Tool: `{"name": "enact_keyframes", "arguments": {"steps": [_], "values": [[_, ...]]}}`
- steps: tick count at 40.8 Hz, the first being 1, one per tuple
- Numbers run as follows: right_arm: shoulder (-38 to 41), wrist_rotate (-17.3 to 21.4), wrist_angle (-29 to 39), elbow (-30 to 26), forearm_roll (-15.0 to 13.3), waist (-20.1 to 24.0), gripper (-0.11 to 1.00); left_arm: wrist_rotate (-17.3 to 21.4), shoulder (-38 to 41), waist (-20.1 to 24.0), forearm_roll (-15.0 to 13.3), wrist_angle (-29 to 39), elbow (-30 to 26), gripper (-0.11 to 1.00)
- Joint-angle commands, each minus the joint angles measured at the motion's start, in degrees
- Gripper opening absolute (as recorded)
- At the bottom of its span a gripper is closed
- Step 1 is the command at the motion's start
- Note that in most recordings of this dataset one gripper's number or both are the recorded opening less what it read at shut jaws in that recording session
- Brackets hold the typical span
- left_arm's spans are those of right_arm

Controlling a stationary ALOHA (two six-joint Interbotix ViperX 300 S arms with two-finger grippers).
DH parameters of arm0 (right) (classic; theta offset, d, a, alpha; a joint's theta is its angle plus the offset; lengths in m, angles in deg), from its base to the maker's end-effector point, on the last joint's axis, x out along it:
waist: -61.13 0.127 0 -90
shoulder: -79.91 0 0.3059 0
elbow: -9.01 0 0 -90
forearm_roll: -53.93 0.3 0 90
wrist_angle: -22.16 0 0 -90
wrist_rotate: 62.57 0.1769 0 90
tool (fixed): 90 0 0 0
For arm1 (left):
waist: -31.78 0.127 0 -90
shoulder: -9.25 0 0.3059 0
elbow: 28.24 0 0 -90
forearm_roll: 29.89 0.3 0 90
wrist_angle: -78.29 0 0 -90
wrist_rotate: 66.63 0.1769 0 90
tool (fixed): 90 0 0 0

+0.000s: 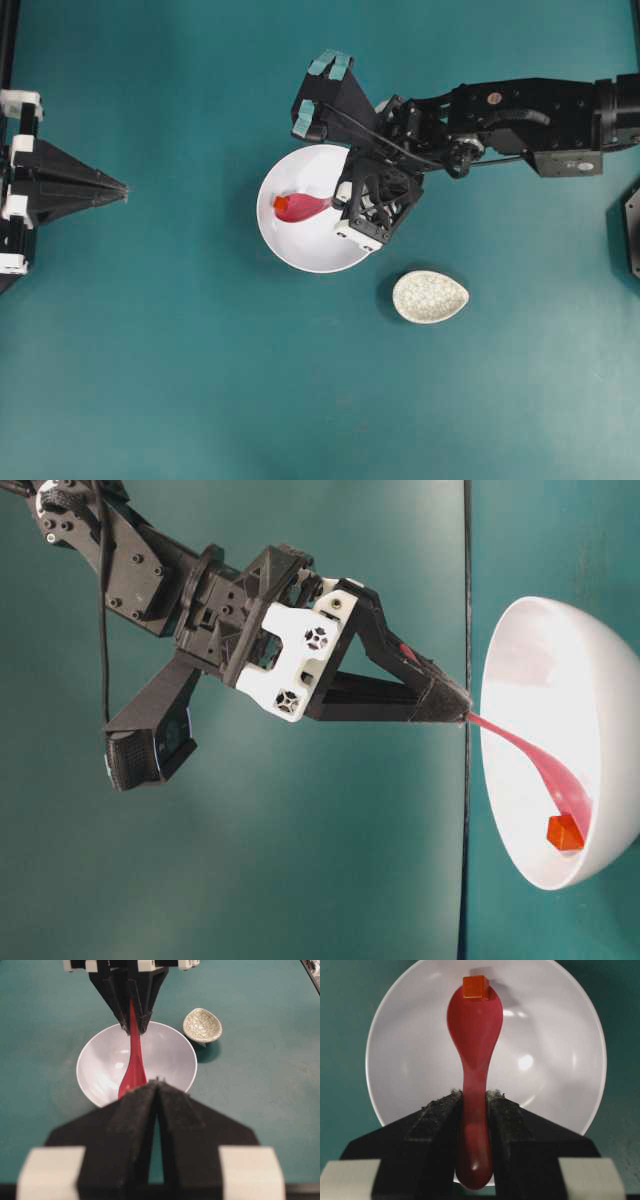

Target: Grip the spoon and scoop the red block from the bowl with right arm.

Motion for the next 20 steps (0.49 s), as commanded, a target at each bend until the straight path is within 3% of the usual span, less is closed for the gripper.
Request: {"name": "enact_keyframes", "arguments": {"steps": [1,20], "values": [[-1.76,0.18,-1.67,0.35,-0.18,0.00,0.24,0.00,0.18,0.00,0.09,-0.35,-1.23,0.00],[-10.55,0.18,-19.25,14.15,-0.18,2.46,0.24,0.00,0.18,-0.09,0.09,-0.35,-1.14,0.00]]}}
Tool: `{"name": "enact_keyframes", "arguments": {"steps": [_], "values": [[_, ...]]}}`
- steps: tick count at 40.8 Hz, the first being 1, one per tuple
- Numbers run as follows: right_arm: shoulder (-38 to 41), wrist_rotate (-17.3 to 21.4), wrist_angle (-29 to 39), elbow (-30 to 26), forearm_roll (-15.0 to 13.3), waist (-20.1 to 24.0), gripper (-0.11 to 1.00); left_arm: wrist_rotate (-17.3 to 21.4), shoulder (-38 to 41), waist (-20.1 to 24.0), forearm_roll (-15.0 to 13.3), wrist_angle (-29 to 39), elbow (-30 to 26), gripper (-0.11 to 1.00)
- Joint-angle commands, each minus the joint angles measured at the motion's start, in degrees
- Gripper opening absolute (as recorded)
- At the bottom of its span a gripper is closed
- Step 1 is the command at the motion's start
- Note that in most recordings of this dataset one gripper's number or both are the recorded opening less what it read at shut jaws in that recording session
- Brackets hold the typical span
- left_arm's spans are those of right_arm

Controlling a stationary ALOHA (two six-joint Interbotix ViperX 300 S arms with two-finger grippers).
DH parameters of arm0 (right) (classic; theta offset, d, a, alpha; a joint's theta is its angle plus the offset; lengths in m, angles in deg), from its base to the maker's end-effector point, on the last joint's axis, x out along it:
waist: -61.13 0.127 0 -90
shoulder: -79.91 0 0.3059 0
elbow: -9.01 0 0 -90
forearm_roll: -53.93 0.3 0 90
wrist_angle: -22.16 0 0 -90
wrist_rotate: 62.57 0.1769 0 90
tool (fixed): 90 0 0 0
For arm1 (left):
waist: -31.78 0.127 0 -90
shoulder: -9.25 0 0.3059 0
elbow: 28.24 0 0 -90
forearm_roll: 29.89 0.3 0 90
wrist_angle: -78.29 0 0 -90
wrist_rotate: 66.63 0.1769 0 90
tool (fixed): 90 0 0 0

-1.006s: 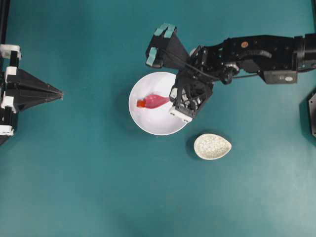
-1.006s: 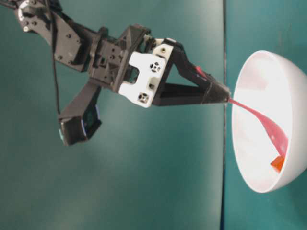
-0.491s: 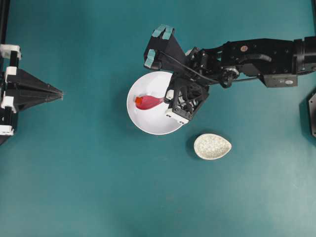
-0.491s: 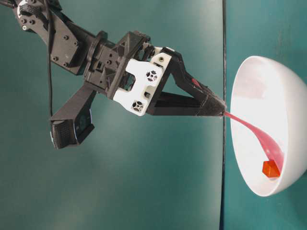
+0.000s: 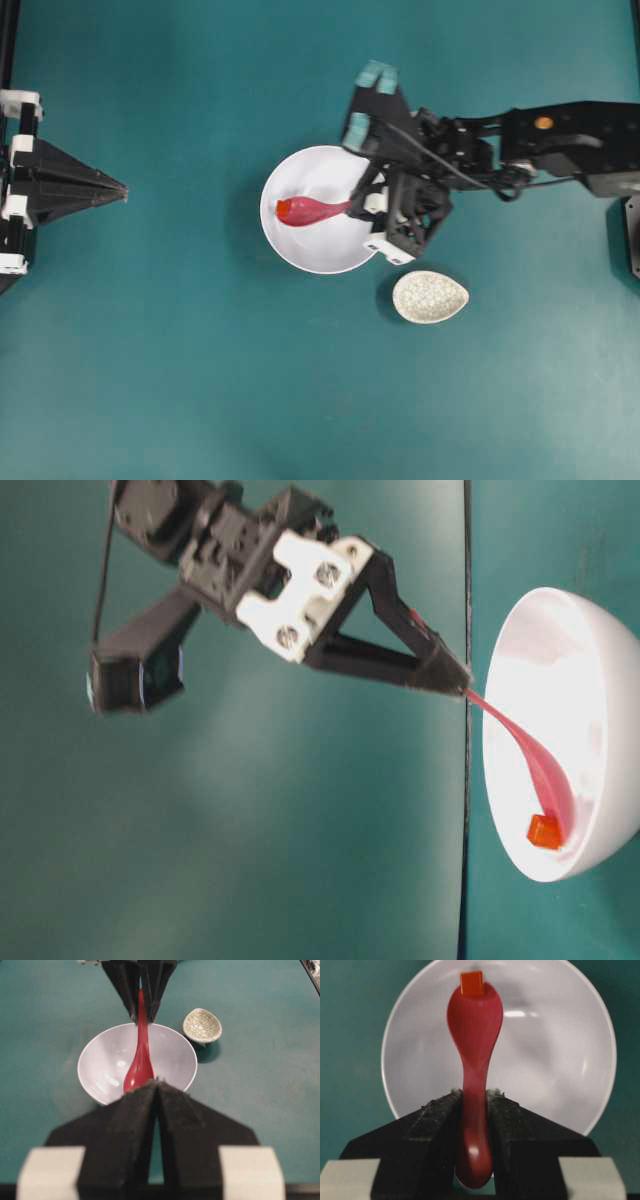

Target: Grip the spoon and scoop the red block from the bowl with right arm.

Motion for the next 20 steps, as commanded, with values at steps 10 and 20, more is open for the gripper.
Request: {"name": "enact_keyframes", "arguments": {"steps": [10,20], "values": [[-7.65,0.09,-11.07,8.88,0.00,1.14,0.24,-0.09,0.18,0.00,0.09,-0.35,-1.14,0.00],[-10.99,0.18,-15.73,10.90,0.18,1.14,0.24,-0.97,0.18,0.00,0.09,-0.35,-1.23,0.00]]}}
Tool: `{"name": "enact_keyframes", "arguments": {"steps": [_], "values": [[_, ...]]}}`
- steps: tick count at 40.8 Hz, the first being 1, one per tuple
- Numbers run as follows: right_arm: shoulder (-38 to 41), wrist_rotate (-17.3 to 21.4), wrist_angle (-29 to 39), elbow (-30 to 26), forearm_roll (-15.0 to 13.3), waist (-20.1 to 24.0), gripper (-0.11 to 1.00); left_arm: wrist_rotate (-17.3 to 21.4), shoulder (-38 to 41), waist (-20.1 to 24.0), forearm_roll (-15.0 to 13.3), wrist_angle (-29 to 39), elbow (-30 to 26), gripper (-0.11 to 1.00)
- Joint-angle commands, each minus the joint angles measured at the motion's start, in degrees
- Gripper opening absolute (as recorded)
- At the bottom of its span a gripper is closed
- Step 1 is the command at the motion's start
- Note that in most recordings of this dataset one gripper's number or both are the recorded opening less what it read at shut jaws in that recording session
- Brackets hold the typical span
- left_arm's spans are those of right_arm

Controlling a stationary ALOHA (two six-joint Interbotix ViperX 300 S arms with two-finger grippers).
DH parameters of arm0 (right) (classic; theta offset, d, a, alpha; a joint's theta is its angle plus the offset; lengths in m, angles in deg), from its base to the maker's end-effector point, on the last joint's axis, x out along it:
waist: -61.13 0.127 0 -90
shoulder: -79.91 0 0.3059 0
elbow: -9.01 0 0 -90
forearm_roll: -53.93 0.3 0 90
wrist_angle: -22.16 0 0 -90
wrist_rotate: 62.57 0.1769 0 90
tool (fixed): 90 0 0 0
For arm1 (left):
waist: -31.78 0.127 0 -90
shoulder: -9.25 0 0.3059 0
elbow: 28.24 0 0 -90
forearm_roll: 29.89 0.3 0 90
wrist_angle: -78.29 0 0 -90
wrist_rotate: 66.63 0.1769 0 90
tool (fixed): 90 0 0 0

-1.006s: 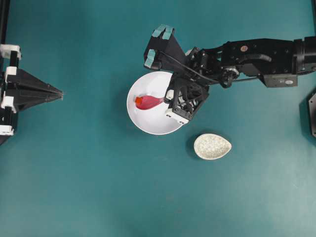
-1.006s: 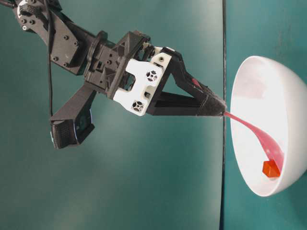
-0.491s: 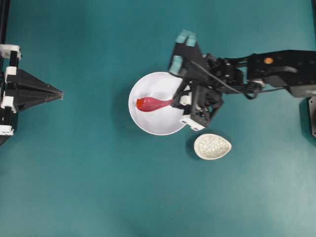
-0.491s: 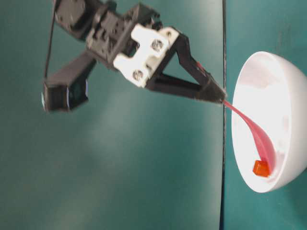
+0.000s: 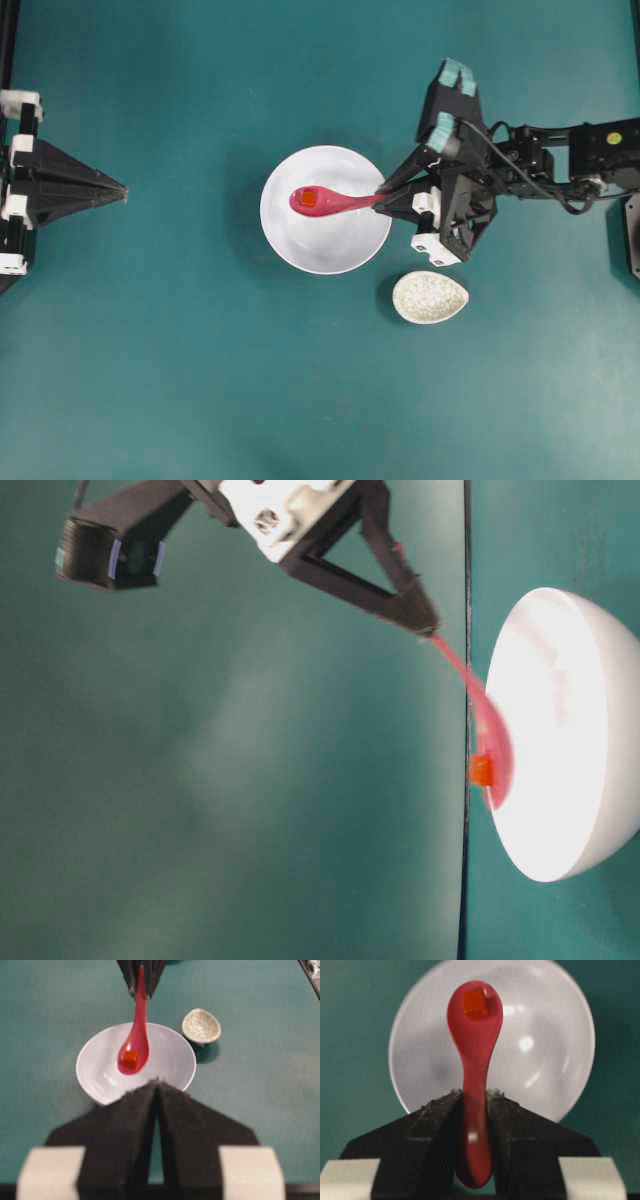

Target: Grip the spoon and scoop the red block from the bowl with right arm.

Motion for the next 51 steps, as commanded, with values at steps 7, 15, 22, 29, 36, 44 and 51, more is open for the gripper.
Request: {"name": "enact_keyframes", "arguments": {"steps": [7,15,22,29,36,44,51], "values": [[-6.24,0.09,1.41,-2.02,0.09,0.09,0.24,-0.18,-0.44,0.00,0.09,-0.18,-1.41,0.00],[-10.63,0.09,4.57,-3.08,0.09,0.18,0.24,-0.18,-0.79,0.00,0.09,0.18,-1.41,0.00],[-13.36,0.09,5.27,-2.64,0.09,0.09,0.24,-0.18,-0.88,0.00,0.09,1.93,-1.41,0.00],[-13.97,0.18,5.27,-2.29,0.18,0.18,0.24,-0.09,-0.88,0.00,0.09,2.11,-1.49,0.00],[-13.97,0.18,5.27,-2.29,0.18,0.18,0.24,0.00,-0.88,0.00,0.09,2.02,-1.41,0.00],[-13.97,0.18,5.36,-2.29,0.18,0.09,0.24,0.62,-0.88,-0.09,0.09,2.11,-1.41,0.00],[-13.97,0.18,5.36,-2.29,0.18,0.09,0.24,0.00,-0.79,0.00,0.09,2.11,-1.41,0.00]]}}
